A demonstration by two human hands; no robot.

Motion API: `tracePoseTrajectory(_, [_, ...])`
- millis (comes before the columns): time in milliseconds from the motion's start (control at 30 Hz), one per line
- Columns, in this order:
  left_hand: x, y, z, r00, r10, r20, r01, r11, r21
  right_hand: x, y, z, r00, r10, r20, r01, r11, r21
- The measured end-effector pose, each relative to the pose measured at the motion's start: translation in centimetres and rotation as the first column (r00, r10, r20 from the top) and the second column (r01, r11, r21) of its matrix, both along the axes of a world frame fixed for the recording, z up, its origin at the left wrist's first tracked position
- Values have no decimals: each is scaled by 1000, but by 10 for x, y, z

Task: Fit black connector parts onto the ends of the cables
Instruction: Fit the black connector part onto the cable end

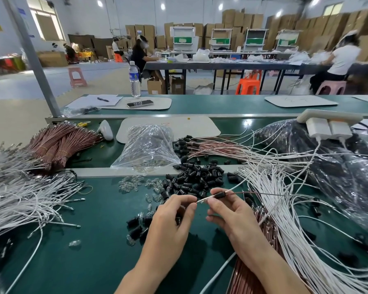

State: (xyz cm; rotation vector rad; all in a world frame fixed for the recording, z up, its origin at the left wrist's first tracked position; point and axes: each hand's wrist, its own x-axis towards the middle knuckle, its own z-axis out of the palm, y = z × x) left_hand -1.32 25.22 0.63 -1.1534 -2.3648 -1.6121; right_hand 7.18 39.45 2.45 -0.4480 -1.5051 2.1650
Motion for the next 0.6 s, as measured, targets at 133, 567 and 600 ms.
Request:
tracePoseTrajectory(133, [-1,2,0,1000,-25,1,25,999,47,0,1,0,1000,2,-1,-2,1000,1])
tracePoseTrajectory(567, [-1,2,-3,1000,-22,8,22,999,45,2,-2,0,999,13,45,-17,997,73])
tracePoseTrajectory(600, [-1,2,-3,1000,-19,8,18,999,46,2,-2,0,999,12,46,-15,997,81])
